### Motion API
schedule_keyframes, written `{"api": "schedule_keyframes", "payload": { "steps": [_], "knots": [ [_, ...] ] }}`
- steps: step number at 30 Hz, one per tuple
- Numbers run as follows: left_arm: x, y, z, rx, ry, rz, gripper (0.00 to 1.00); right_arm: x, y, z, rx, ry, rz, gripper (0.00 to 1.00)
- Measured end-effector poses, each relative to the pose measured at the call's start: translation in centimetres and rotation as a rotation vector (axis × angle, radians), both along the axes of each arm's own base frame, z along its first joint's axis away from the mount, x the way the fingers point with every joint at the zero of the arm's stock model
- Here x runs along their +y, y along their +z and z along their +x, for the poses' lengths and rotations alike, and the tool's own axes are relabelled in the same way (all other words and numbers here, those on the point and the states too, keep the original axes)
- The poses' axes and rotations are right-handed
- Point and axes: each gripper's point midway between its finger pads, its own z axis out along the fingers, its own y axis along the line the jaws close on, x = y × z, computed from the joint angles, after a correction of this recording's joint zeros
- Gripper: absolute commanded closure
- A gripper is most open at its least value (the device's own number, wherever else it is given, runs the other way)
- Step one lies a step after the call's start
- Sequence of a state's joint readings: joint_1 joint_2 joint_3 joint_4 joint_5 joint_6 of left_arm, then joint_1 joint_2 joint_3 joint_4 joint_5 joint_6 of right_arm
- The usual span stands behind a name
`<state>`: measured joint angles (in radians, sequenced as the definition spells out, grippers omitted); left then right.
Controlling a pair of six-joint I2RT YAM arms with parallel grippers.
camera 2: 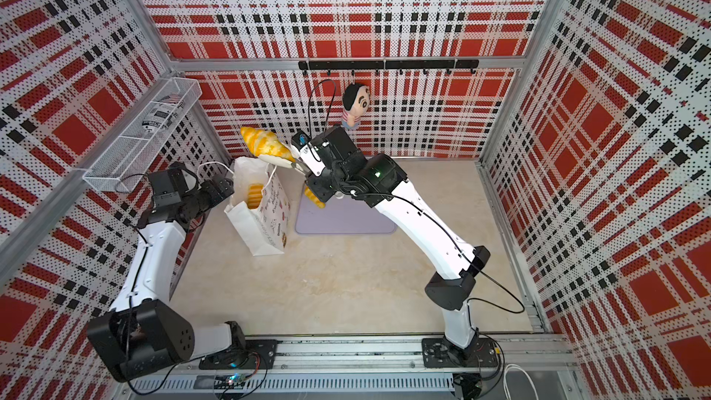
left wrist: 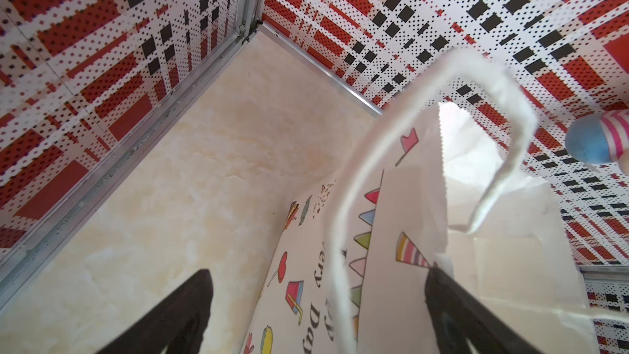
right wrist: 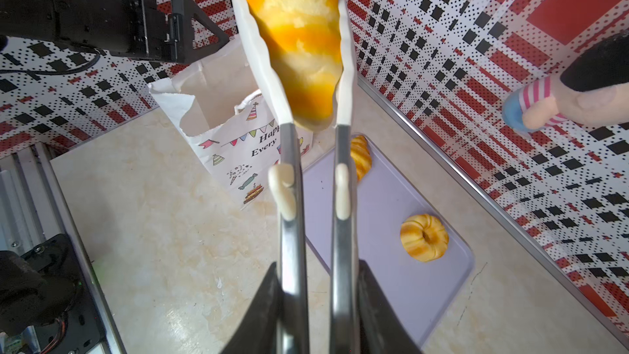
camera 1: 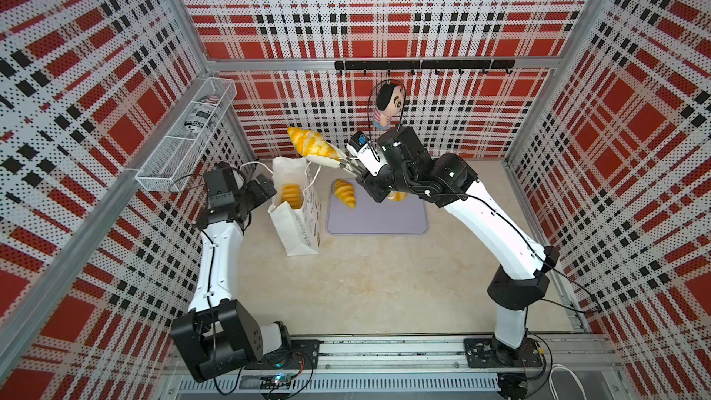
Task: Pack bread into a paper bag
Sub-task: Place the fake bread in the paper bag.
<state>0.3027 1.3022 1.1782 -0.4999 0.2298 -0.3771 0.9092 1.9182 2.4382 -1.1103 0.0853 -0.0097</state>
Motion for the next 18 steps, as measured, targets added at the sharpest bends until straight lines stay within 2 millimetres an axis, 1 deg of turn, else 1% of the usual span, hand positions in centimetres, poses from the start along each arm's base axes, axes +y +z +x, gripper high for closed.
{"api": "schedule_keyframes", "payload": {
  "steps": [4, 8, 10, 13, 18],
  "knots": [
    [-1.6, 0.0, 0.4, -0.004, -0.031, -0.013, 0.02, 1.6, -0.5, 0.2, 0.022, 0.033, 0.033, 0.75],
    [-2.2, 0.1, 0.3, -0.01, -0.038, -0.02, 0.01, 3.6, -1.8, 0.0, 0.058, 0.067, 0.051, 0.75],
    [-2.3, 0.3, -0.1, -0.017, -0.031, -0.023, 0.0, 4.7, -2.3, -0.5, 0.075, 0.086, 0.057, 0.75],
    [-2.3, 1.3, -0.6, -0.042, -0.022, -0.019, 0.0, 5.7, -2.5, -1.2, 0.089, 0.11, 0.07, 0.75],
    [-2.3, 3.4, -1.9, -0.091, 0.001, -0.008, 0.0, 6.4, -1.6, -1.9, 0.08, 0.129, 0.1, 0.75]
  ]
}}
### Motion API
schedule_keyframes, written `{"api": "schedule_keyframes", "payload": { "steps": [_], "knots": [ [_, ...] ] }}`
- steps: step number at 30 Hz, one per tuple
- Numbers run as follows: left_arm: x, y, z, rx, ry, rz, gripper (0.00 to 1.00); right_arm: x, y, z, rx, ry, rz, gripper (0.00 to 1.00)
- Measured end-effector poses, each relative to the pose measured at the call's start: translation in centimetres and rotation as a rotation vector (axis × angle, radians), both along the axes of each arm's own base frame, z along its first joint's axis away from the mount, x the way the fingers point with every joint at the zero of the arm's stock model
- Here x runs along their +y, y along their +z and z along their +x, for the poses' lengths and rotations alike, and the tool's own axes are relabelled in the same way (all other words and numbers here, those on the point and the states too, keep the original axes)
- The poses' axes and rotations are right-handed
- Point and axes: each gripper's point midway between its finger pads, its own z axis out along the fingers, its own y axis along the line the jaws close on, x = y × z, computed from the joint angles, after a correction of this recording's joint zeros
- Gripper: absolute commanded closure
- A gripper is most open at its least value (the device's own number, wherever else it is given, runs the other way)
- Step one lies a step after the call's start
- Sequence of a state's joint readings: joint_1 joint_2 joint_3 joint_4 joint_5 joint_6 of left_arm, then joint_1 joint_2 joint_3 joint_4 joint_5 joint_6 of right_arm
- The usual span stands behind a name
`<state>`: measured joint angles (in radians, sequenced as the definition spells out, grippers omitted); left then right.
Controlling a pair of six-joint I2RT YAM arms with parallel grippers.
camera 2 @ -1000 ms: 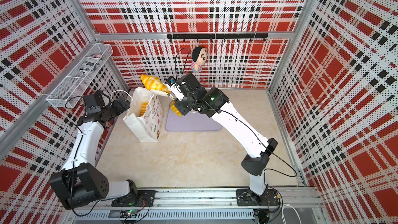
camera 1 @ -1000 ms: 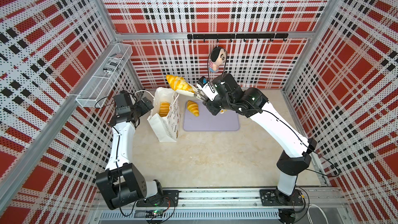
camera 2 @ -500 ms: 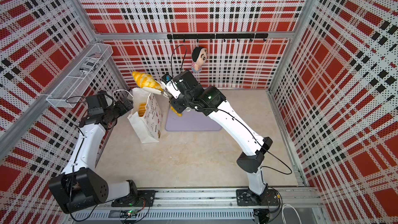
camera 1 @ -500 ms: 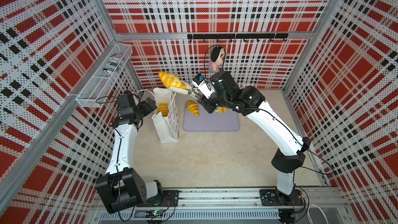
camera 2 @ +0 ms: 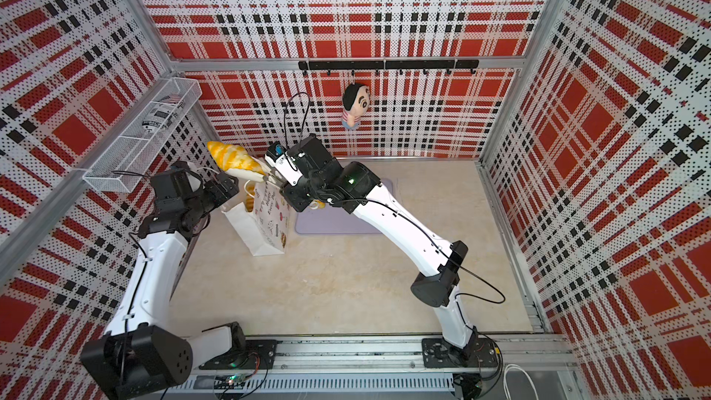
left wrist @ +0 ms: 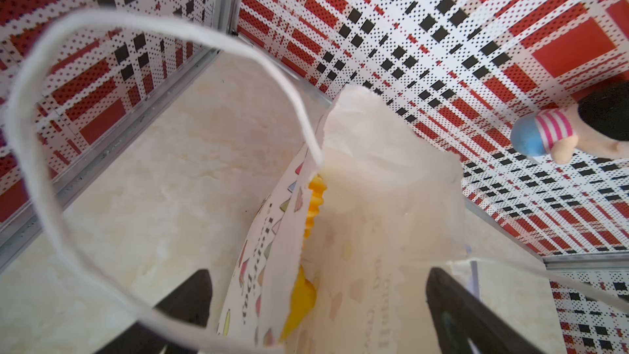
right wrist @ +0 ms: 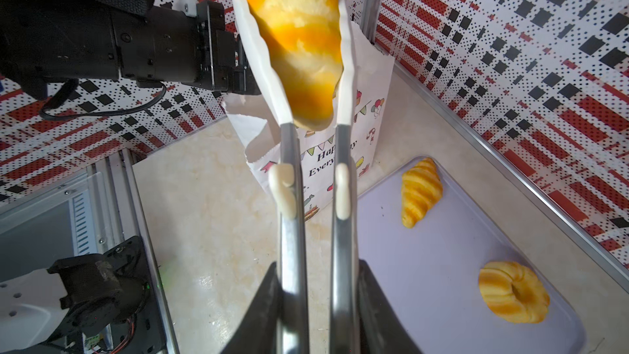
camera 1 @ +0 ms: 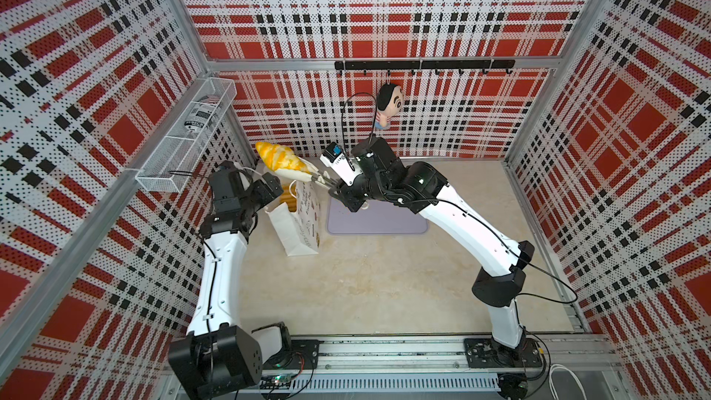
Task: Pack bread into a paper bag
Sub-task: Place the fake bread in the paper bag.
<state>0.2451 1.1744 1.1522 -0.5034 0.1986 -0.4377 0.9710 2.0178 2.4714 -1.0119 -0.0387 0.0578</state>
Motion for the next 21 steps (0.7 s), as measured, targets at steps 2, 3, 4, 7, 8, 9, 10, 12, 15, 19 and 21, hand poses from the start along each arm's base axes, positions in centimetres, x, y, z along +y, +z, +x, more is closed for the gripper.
{"api": "schedule_keyframes", "payload": {
  "steps": [2, 3, 4, 7, 8, 9, 10, 12, 15, 19, 21],
  "knots": [
    [0.0, 0.6, -0.4, -0.013, 0.007, 0.003, 0.0, 0.2, 0.3, -0.1, -0.007, 0.002, 0.01, 0.75],
    [0.0, 0.8, -0.6, -0.019, 0.012, 0.007, 0.0, 0.2, 0.4, 0.0, -0.01, 0.002, 0.013, 0.75],
    [0.1, 1.0, -0.8, -0.024, 0.017, 0.01, 0.0, 0.2, 0.4, 0.0, -0.011, -0.001, 0.012, 0.75],
    [0.1, 1.1, -1.3, -0.025, 0.027, 0.014, 0.0, 0.1, 0.4, 0.2, -0.016, -0.011, 0.009, 0.74],
    [0.2, 1.0, -1.5, -0.024, 0.03, 0.015, 0.0, 0.1, 0.4, 0.2, -0.017, -0.012, 0.008, 0.74],
    [0.2, 0.9, -1.7, -0.02, 0.034, 0.016, 0.0, 0.1, 0.5, 0.2, -0.018, -0.014, 0.009, 0.74],
    [0.2, 0.8, -1.9, -0.016, 0.039, 0.018, 0.0, 0.0, 0.5, 0.2, -0.019, -0.015, 0.009, 0.74],
    [0.4, 0.6, -2.4, -0.012, 0.052, 0.024, 0.01, 0.0, 0.6, 0.2, -0.022, -0.017, 0.01, 0.74],
    [0.5, 0.7, -3.5, -0.015, 0.075, 0.034, 0.02, -0.1, 0.8, 0.2, -0.024, -0.016, 0.014, 0.74],
    [0.7, 0.6, -4.8, -0.024, 0.106, 0.043, 0.02, 0.1, 1.0, 0.1, -0.024, -0.012, 0.024, 0.75],
    [0.8, 0.3, -5.4, -0.023, 0.121, 0.046, 0.02, 0.2, 1.1, 0.1, -0.025, -0.01, 0.033, 0.75]
  ]
}}
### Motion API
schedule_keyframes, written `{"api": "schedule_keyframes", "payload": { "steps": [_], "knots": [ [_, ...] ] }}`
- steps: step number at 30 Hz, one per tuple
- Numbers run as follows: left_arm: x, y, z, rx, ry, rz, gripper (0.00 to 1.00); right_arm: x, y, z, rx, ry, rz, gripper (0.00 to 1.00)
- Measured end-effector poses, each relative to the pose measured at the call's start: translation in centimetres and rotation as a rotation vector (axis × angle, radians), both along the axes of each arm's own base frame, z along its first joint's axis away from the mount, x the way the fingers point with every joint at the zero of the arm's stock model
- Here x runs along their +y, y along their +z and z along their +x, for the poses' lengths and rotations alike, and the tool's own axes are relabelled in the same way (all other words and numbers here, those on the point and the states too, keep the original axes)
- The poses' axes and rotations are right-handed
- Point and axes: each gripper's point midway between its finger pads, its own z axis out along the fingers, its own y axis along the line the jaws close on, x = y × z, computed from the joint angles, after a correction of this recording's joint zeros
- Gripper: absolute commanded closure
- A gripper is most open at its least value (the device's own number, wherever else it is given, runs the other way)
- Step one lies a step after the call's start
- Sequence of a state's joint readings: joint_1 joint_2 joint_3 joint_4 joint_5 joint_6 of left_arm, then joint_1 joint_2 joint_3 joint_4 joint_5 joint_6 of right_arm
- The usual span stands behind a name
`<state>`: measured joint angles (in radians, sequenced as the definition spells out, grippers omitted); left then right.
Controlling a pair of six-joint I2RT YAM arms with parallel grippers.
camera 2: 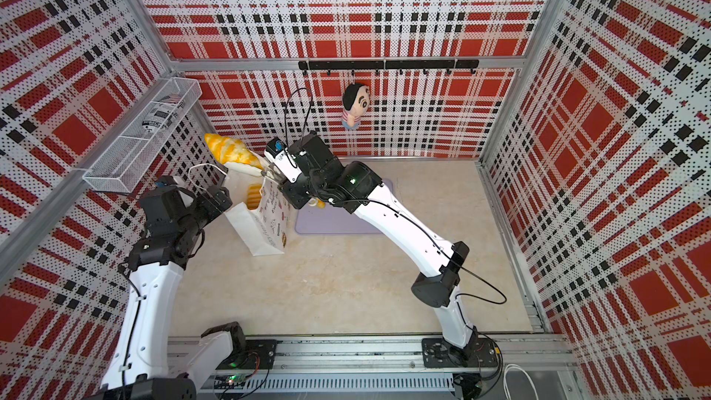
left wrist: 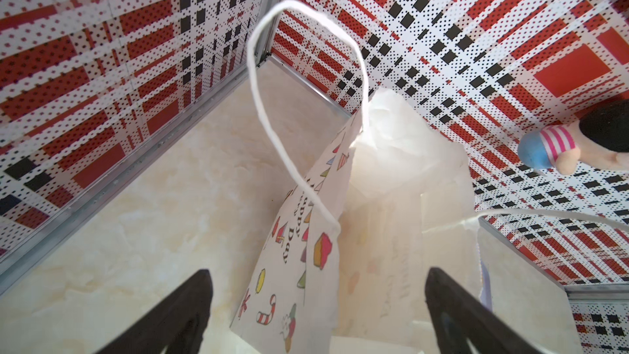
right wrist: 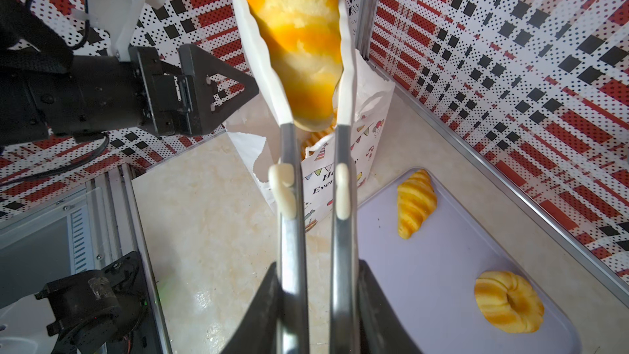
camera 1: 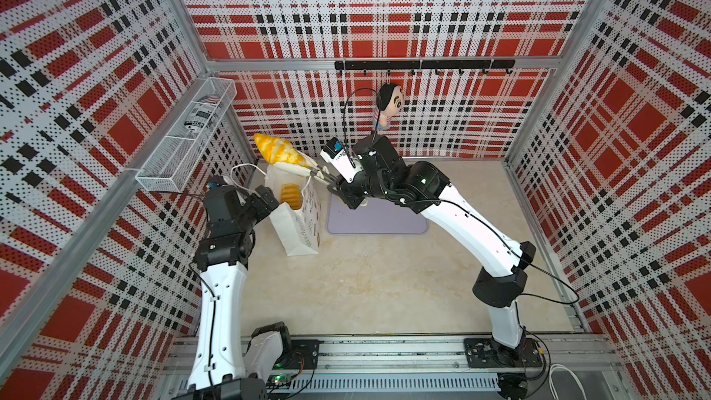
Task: Pack bread into a paper bag
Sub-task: Place the fake bread in the paper bag.
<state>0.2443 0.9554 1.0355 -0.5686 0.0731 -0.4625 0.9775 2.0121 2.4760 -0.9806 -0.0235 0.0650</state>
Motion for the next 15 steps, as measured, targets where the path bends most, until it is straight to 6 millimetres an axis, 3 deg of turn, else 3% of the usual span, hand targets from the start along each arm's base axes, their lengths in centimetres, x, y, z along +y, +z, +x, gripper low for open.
{"api": "schedule_keyframes", "payload": {
  "steps": [7, 15],
  "knots": [
    [0.4, 1.5, -1.4, -0.047, 0.04, 0.032, 0.02, 1.2, -0.6, 0.6, 0.009, 0.004, 0.015, 0.75],
    [-0.4, 3.2, -2.9, -0.107, -0.007, 0.089, 0.02, 3.4, -5.2, 1.7, 0.079, 0.003, -0.031, 0.75]
  ]
}}
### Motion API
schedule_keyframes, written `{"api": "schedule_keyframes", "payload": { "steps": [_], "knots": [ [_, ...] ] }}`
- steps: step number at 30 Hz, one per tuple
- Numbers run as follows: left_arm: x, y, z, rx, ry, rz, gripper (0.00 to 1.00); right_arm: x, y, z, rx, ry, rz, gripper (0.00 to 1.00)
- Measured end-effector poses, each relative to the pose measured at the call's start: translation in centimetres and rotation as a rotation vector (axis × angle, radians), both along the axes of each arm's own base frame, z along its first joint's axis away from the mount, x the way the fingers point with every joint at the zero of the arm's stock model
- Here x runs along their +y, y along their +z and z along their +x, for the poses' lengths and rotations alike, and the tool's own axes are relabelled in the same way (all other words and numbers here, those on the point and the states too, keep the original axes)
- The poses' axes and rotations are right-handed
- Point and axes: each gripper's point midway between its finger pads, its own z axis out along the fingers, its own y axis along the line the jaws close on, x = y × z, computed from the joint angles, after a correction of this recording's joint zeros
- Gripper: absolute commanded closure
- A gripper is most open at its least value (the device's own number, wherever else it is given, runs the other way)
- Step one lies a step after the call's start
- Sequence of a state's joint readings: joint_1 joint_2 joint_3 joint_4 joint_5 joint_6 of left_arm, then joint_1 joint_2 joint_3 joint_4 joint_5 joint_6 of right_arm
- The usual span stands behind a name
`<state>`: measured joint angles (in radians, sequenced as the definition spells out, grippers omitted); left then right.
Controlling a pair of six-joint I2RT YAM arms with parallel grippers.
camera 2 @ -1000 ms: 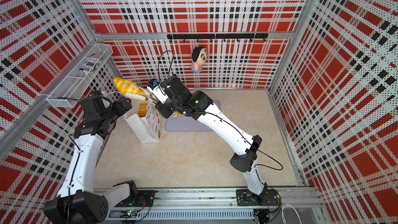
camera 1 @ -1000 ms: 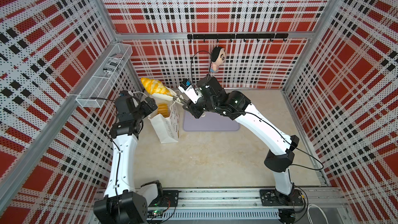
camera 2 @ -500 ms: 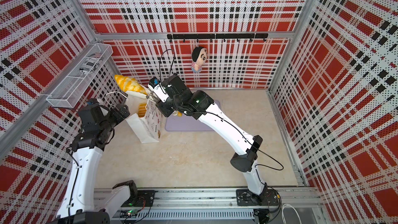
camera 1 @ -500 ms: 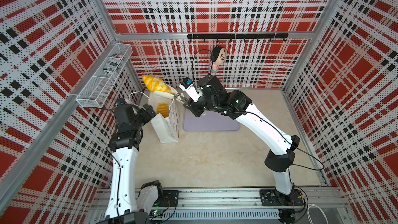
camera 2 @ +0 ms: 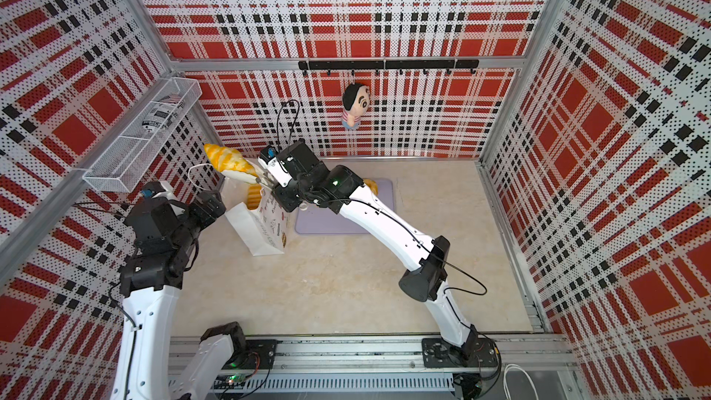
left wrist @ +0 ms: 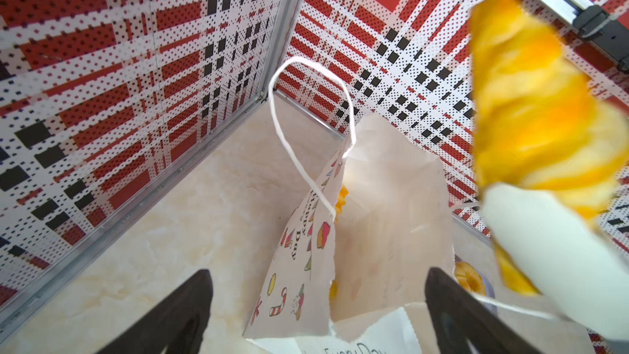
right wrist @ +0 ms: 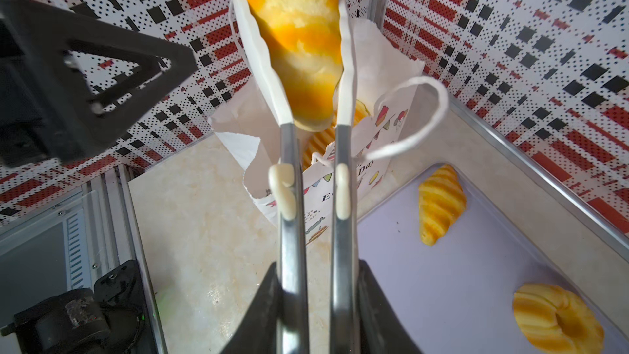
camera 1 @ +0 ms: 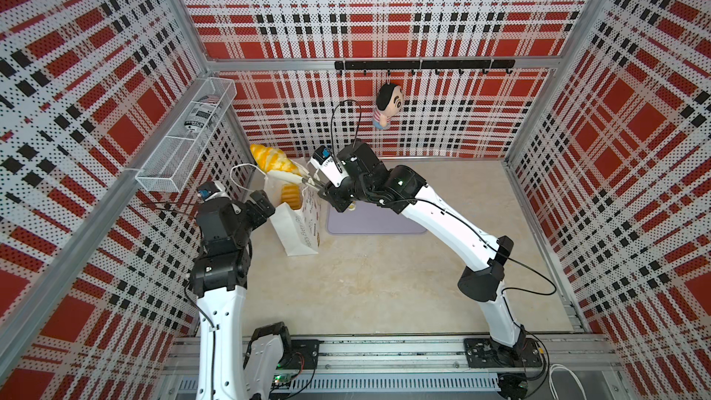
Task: Pack bread into a paper bag
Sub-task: Place the fake bread in the paper bag.
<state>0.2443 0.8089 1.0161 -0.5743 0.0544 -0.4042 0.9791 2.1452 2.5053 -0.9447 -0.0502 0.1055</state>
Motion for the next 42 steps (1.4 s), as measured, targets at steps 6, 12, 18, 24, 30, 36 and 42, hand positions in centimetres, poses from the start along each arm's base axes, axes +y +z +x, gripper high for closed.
{"api": "schedule_keyframes", "payload": {
  "steps": [6, 12, 18, 24, 30, 36, 42],
  "knots": [
    [-2.3, 1.5, -1.1, -0.056, -0.132, 0.047, 0.02, 0.3, -0.8, 0.2, 0.024, -0.013, -0.003, 0.75],
    [-4.4, 3.5, -2.9, -0.153, -0.23, 0.074, 0.02, 0.1, -1.0, 0.2, 0.038, -0.026, -0.005, 0.61],
    [-5.1, 4.9, -3.6, -0.211, -0.266, 0.105, 0.02, -0.1, -1.2, 0.2, 0.051, -0.041, -0.012, 0.45],
    [-5.2, 4.6, -3.0, -0.196, -0.276, 0.099, 0.02, -0.2, -1.2, 0.3, 0.049, -0.051, -0.013, 0.38],
    [-5.2, 4.5, -3.0, -0.195, -0.276, 0.098, 0.02, -0.2, -1.2, 0.4, 0.043, -0.052, -0.014, 0.36],
    [-5.1, 4.4, -2.9, -0.193, -0.276, 0.097, 0.02, -0.2, -1.1, 0.5, 0.032, -0.053, -0.013, 0.36],
    [-5.0, 4.3, -2.6, -0.195, -0.275, 0.097, 0.02, -0.6, -0.2, 1.2, -0.02, -0.076, -0.021, 0.39]
  ]
}}
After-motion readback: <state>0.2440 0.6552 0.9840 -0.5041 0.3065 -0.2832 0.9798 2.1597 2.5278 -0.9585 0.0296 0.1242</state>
